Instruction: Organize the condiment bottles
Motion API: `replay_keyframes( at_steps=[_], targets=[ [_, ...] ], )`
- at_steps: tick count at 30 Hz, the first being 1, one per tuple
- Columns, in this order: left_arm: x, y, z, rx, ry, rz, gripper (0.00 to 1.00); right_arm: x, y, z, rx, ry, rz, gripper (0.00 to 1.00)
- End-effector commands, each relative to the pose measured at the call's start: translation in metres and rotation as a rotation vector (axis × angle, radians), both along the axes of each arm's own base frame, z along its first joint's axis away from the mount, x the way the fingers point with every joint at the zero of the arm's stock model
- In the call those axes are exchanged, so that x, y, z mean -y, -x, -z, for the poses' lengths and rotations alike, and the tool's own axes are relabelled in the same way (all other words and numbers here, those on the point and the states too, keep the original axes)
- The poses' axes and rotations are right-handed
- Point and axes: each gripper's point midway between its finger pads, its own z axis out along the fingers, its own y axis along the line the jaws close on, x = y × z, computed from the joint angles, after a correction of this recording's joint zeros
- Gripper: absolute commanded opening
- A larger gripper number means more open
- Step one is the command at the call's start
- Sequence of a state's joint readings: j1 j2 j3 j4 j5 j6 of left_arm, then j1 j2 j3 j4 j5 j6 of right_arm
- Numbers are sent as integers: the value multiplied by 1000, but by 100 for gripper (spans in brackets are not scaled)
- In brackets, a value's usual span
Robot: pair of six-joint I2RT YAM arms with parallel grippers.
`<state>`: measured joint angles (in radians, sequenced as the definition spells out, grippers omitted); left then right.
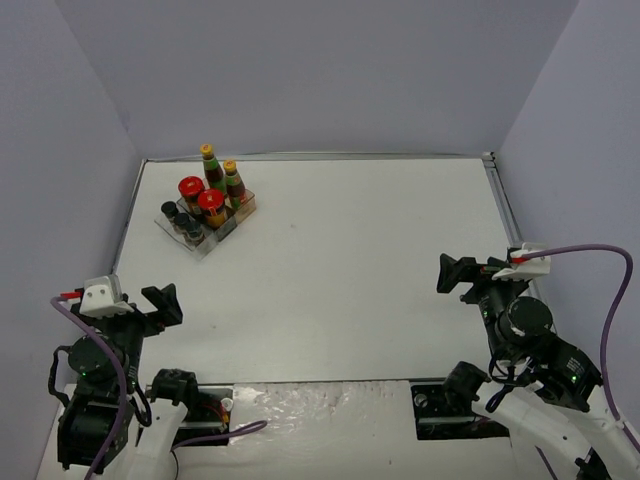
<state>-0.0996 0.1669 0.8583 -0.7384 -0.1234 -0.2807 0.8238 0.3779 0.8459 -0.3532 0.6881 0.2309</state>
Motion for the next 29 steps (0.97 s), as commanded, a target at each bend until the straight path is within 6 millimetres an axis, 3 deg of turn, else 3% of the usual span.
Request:
replay_keyframes(
  at_steps=[1,8,29],
  targets=[
    [7,-11,7,-3,44,19,97,8,-4,-6,34,-40,70,100],
    [6,-11,24,-12,48,9,97,8,-6,-1,27,-33,78,100],
    [5,-13,29,-18,46,3,97,3,-8,1,24,-29,64,100]
  ],
)
